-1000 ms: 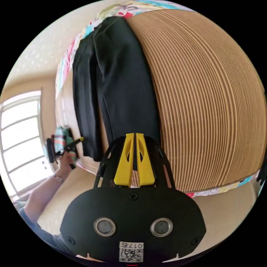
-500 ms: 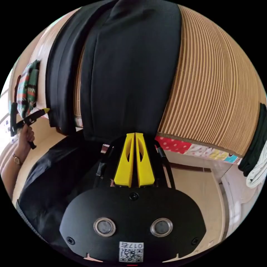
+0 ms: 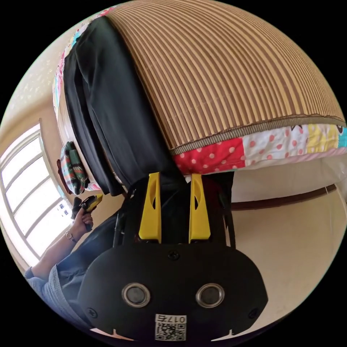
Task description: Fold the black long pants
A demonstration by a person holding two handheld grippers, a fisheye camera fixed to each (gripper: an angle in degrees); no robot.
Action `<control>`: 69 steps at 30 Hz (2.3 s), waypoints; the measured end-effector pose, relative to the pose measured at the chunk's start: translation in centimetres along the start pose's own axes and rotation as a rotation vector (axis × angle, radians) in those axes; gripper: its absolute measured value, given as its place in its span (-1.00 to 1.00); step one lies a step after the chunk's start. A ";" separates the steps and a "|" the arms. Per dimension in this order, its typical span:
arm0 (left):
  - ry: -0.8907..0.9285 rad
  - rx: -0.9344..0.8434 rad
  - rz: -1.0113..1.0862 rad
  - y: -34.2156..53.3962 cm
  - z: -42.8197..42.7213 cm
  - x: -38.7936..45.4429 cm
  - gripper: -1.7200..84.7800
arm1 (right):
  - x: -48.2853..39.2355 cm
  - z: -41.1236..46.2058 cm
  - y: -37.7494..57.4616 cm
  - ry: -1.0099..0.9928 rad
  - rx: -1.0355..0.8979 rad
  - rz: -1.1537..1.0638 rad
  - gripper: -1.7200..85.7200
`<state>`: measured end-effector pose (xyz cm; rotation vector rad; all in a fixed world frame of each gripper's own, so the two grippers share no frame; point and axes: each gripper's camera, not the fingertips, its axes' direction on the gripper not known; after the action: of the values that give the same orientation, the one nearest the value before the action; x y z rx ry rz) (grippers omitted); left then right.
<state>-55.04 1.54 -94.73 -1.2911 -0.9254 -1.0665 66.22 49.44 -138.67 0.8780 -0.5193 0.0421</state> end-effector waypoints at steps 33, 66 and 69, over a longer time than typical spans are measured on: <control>-1.019 -0.238 1.126 20.2 29.4 31.7 -0.80 | -10.3 -27.2 15.3 -0.124 0.049 -1.019 -0.90; -0.157 0.013 0.605 15.8 25.0 15.2 -0.93 | -6.6 -41.7 -44.1 -0.782 0.437 -0.132 -0.63; -0.088 0.015 0.600 15.1 24.3 14.4 -0.93 | -9.3 -41.7 -46.7 -0.668 0.433 -0.180 -0.65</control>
<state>-35.48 24.10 -83.16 -1.4835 -0.5467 -0.5355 86.84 51.88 -198.47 1.3669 -1.0760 -0.3246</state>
